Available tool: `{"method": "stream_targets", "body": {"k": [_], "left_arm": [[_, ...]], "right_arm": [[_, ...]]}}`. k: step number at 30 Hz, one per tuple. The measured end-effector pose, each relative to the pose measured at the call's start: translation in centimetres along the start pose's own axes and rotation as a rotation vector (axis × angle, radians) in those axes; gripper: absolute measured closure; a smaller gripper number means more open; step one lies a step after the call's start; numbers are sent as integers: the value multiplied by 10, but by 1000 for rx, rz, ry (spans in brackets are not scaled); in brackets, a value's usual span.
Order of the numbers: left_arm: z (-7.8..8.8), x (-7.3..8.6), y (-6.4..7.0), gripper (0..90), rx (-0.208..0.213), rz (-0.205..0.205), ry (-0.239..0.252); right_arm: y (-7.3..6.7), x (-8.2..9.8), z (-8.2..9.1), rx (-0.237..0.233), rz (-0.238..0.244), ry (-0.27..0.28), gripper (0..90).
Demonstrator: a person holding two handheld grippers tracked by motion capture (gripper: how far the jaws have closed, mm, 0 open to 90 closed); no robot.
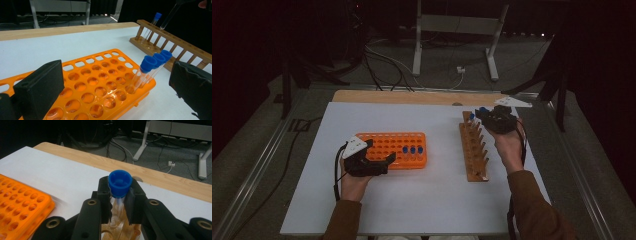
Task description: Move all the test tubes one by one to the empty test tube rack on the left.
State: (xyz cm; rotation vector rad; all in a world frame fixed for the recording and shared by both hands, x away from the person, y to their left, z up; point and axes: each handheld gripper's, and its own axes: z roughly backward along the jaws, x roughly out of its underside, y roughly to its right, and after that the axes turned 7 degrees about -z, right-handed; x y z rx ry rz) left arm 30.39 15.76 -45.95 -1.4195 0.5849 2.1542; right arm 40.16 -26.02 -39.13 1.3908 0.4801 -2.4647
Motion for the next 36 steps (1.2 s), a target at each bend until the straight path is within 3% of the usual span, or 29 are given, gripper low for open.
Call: {"method": "stream_targets", "body": {"k": [20, 36], "left_arm": [[0, -2, 3, 8, -1, -16, 0], [-3, -19, 19, 8, 6, -65, 15]], "right_arm": [[-20, -1, 1, -42, 65, -15, 768], [-36, 2, 2, -96, 73, -43, 768]]}}
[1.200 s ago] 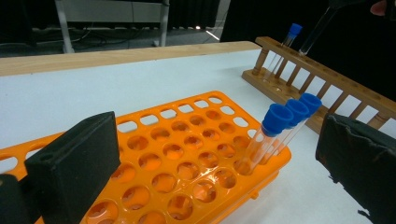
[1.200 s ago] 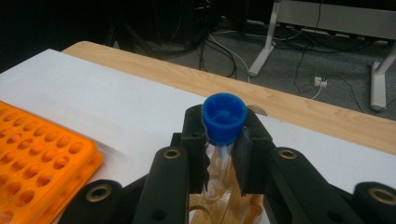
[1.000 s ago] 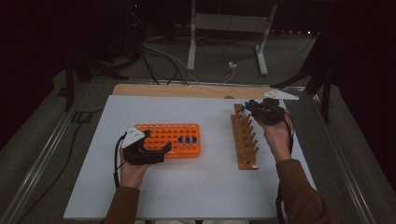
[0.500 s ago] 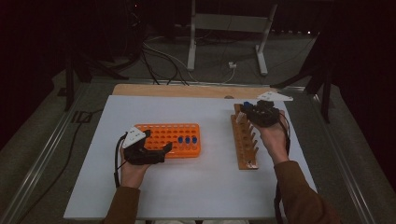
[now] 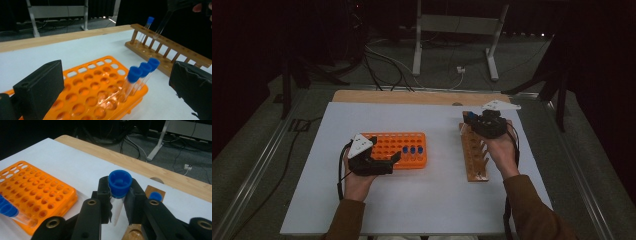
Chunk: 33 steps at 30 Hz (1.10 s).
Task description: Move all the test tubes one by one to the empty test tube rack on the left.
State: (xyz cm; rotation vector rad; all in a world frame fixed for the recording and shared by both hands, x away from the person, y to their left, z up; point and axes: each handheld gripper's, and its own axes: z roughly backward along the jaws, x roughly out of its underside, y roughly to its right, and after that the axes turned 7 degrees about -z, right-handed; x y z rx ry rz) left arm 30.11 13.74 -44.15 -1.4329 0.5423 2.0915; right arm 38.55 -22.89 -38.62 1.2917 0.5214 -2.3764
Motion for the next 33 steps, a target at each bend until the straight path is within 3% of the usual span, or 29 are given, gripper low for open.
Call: {"method": "stream_targets", "body": {"k": [11, 15, 33], "left_arm": [[-20, -22, 17, 9, 15, -57, -6], [-28, -27, 21, 8, 15, -57, 0], [-60, -41, 45, 38, 29, -109, -29]], "right_arm": [[-17, -6, 0, -50, 5, -22, 768], [-25, -9, 0, -73, 11, -29, 768], [-52, -14, -5, -149, 37, -46, 767]]}}
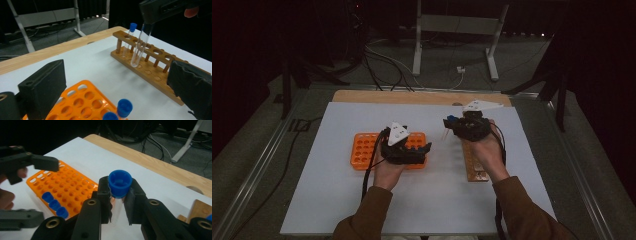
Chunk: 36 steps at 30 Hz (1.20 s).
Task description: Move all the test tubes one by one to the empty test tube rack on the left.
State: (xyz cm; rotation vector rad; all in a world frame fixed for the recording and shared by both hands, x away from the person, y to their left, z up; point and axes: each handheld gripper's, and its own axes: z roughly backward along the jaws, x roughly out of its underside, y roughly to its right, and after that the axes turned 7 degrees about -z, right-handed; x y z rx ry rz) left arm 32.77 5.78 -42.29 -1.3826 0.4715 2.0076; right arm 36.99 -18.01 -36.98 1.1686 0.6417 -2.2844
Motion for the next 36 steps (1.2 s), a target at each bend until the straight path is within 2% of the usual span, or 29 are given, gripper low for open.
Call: {"method": "stream_targets", "body": {"k": [9, 13, 17, 20, 28, 34, 36], "left_arm": [[-12, -7, 11, 69, 27, -24, -6], [-14, -10, 15, 91, 25, -45, 0], [-13, -14, 17, 192, 14, -60, 31], [-13, -16, 18, 310, 6, -64, 47], [-12, -17, 19, 599, 25, -71, 79], [-12, -18, 20, 754, 38, -83, 94], [-13, -18, 20, 766, 44, -83, 98]], "right_arm": [[-12, -2, -1, -60, 20, 3, 767], [-18, -4, -1, -84, 33, 6, 767], [-23, -5, -1, -104, 37, 6, 767], [-25, -5, -1, -122, 32, 6, 766], [-28, -5, -3, -158, 28, 7, 767], [-29, -6, -3, -168, 33, 7, 767], [-29, -6, -2, -166, 35, 8, 766]]}}
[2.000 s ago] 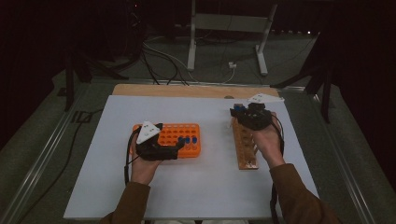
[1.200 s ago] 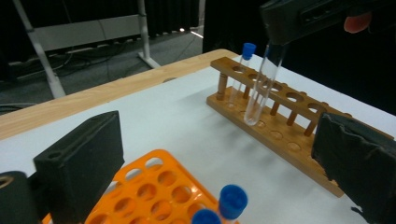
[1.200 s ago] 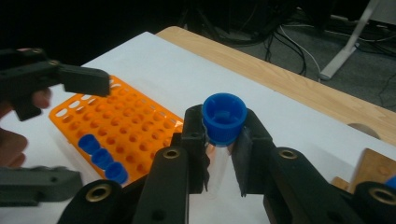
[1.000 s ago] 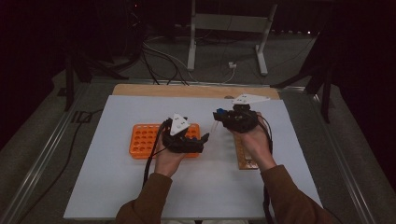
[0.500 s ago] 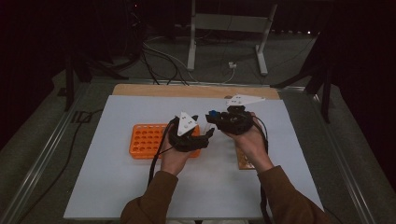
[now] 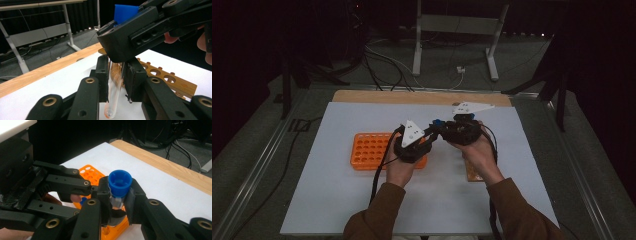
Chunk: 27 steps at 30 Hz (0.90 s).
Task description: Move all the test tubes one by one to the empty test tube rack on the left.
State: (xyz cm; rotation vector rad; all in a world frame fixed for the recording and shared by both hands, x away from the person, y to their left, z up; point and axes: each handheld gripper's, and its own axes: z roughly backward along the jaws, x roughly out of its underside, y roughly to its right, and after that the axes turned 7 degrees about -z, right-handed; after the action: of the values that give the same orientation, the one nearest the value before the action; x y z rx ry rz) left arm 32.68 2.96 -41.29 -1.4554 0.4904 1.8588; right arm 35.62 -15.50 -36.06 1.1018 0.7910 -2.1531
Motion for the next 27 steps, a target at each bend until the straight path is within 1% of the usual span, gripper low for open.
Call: {"method": "stream_targets", "body": {"k": [4, 6, 8, 11, 14, 16, 18, 20, 22, 24, 27], "left_arm": [[-2, -2, 1, 780, 1, 2, 10], [-3, -2, 0, 780, -7, 5, 9], [-3, -2, -2, 780, -16, 11, 4], [-3, 0, -5, 780, -29, 12, -7], [-1, 0, -9, 782, -39, 18, -8], [1, 0, -12, 782, -44, 28, -4], [3, 0, -14, 782, -50, 29, -5], [5, 1, -17, 782, -57, 32, -3], [8, 1, -19, 782, -65, 34, -1], [11, 3, -22, 781, -74, 40, 3], [16, 4, -26, 782, -81, 49, 1]], "right_arm": [[0, -1, 2, 6, 6, 8, 749], [1, -1, 4, 0, 4, 20, 678], [1, -2, 7, 6, 4, 30, 573], [3, -2, 11, 11, -17, 53, 480], [7, -2, 15, 15, -42, 67, 397], [10, -1, 17, 20, -47, 73, 349], [11, 0, 18, 18, -51, 78, 314], [11, 1, 19, 43, -36, 80, 247], [12, 2, 19, 83, -21, 80, 188], [13, 3, 20, 100, -20, 81, 155], [16, 6, 22, 119, -21, 84, 135]]}}
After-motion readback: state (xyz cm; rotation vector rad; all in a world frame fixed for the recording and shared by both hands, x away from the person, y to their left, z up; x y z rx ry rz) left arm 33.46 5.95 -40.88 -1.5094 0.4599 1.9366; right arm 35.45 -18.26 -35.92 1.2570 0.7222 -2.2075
